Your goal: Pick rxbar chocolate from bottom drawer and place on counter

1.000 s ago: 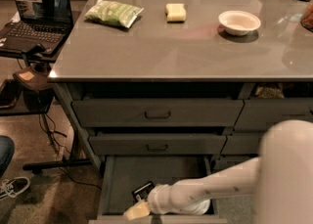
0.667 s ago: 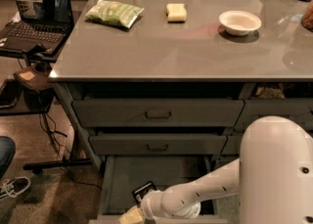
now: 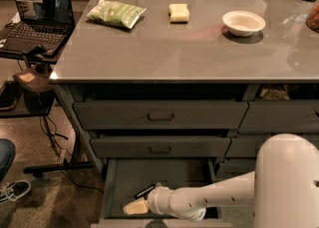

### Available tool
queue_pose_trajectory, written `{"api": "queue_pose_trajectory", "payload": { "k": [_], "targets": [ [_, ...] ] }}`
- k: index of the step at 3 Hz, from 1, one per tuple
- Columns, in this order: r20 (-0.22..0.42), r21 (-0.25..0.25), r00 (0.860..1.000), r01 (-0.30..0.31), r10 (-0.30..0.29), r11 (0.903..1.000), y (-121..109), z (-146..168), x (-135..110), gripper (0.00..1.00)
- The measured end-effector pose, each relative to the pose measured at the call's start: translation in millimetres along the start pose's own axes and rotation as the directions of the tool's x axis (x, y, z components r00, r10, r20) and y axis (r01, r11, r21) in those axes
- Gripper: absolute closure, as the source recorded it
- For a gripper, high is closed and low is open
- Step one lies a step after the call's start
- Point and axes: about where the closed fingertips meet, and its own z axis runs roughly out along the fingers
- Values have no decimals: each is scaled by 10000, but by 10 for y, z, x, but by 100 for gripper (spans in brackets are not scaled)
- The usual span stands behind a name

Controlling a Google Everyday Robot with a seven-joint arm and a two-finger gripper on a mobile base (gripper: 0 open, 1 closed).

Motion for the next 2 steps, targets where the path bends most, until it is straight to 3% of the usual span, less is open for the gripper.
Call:
{"api": "queue_pose_trajectory", "payload": {
  "k": [1,2],
  "targets": [
    [350,217,9991,-231,223,9995,-158,84,-87,0],
    [345,213,9992,-223,215,9995,-154,83,-86,0]
  ]
}}
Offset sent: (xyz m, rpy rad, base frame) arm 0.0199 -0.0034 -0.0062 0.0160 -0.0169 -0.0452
